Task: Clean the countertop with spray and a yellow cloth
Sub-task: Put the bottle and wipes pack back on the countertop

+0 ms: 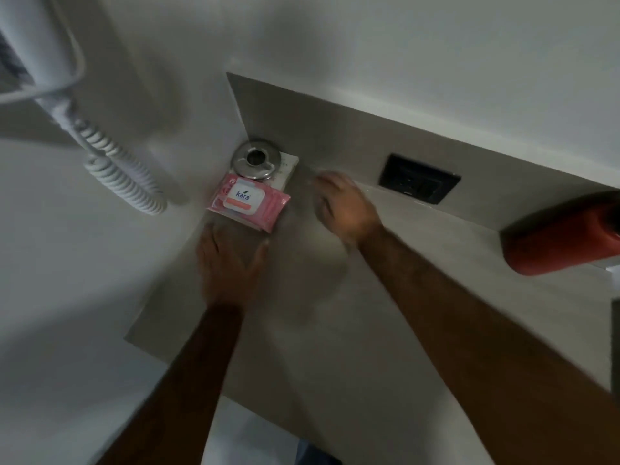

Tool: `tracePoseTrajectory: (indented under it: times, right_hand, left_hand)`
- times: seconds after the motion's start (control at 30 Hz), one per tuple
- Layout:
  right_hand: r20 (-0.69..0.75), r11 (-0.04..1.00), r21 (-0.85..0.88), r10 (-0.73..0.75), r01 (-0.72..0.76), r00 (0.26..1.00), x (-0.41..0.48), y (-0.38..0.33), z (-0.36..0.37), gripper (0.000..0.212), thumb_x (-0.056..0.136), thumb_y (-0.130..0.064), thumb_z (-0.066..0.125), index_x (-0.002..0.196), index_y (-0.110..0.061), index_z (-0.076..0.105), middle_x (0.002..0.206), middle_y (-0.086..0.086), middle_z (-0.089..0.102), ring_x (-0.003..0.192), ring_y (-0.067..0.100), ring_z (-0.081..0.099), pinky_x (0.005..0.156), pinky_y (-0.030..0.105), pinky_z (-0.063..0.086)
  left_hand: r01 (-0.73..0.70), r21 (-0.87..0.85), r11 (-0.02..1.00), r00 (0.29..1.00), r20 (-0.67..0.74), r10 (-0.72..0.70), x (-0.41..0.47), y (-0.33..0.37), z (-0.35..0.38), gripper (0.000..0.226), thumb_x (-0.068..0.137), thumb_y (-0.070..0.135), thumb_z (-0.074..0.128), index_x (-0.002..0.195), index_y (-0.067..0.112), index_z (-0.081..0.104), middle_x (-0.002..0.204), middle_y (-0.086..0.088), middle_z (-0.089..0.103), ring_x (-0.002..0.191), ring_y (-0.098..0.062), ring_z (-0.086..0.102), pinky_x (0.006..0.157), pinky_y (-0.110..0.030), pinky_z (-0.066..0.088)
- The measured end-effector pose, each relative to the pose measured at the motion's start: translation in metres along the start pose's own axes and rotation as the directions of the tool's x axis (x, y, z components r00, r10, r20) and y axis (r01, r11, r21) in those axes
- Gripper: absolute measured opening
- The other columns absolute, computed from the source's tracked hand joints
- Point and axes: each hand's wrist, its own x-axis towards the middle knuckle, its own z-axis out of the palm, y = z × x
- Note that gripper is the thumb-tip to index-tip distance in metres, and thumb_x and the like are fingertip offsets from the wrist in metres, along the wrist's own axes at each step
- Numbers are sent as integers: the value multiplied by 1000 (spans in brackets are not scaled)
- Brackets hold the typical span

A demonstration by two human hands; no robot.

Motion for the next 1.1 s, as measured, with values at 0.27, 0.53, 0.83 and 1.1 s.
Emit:
tracePoseTrajectory:
  times: [0.27,0.53,0.83,1.1]
  right_hand:
    - [366,910,-272,-203,313,908,129,-31,26,63,106,-17,54,164,-19,30,174,-1,25,163,26,16,128,42,29]
    - [173,938,-280,-159,203,972,105,-35,37,51,105,-18,53,156,-18,47,165,4,44,158,23,29,129,40,17]
    - [-25,976,-192,103,-105,994,-67,4,3,53,102,-17,56,154,-7,48,154,16,53,148,34,43,132,46,15]
    - [-111,888,-201,398,-413,911,-175,58,-19,54,104,-18,54,155,-3,46,154,22,52,148,38,42,132,50,12]
  left_hand:
    - [43,40,998,995,83,-46,82,5,16,123,63,75,75,150,-1,31,151,-23,39,141,-41,35,116,-52,35]
    - [14,112,994,998,67,-22,83,3,17,131,47,84,68,150,11,32,139,-19,46,130,-40,43,102,-54,42]
    - [-52,9,999,996,71,51,-1,23,8,121,57,78,73,152,18,27,134,-14,47,122,-35,46,101,-51,45]
    - [-143,-43,989,970,192,148,-50,101,50,120,56,68,81,149,7,35,131,-18,51,122,-39,48,105,-47,43]
